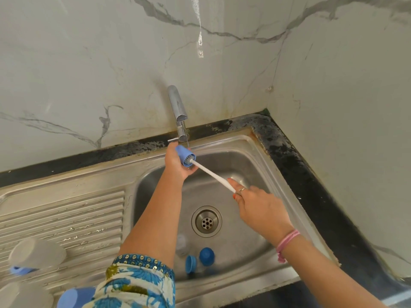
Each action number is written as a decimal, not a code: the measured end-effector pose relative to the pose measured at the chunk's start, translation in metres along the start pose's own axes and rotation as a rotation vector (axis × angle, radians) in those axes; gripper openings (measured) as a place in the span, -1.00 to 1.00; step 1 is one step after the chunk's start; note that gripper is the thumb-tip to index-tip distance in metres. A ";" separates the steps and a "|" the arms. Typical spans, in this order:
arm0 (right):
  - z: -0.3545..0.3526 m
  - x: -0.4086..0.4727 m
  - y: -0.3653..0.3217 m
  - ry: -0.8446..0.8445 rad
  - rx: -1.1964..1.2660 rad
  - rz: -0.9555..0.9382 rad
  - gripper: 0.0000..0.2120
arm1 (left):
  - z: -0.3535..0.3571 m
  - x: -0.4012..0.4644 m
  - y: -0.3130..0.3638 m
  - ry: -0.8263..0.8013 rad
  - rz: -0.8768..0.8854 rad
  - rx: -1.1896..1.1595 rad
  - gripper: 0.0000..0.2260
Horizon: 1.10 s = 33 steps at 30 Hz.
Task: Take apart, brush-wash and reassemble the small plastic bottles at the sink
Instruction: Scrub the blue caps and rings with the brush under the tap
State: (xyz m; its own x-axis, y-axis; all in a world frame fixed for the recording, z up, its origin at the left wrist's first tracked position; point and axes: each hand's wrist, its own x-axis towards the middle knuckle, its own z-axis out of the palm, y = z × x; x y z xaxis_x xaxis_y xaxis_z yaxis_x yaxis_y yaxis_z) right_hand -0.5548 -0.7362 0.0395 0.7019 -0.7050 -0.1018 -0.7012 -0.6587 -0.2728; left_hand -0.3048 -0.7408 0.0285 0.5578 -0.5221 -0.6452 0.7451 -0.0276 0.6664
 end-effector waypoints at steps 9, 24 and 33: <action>0.016 0.003 -0.001 0.195 -0.168 -0.044 -0.51 | 0.005 0.008 -0.002 0.094 0.066 0.018 -0.67; -0.010 0.022 0.003 -0.772 1.826 0.484 -0.70 | 0.020 0.006 -0.006 -0.094 0.017 -0.283 -0.75; -0.005 0.007 0.016 0.026 0.004 0.068 -0.57 | 0.008 0.017 -0.003 0.035 0.147 -0.335 -0.72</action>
State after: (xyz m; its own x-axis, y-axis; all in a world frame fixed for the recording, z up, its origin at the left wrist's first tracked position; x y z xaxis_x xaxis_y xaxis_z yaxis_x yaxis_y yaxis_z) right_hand -0.5615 -0.7524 0.0389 0.6490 -0.7547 -0.0957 -0.7467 -0.6080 -0.2698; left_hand -0.3000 -0.7566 0.0184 0.6759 -0.4697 -0.5679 0.7310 0.3297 0.5974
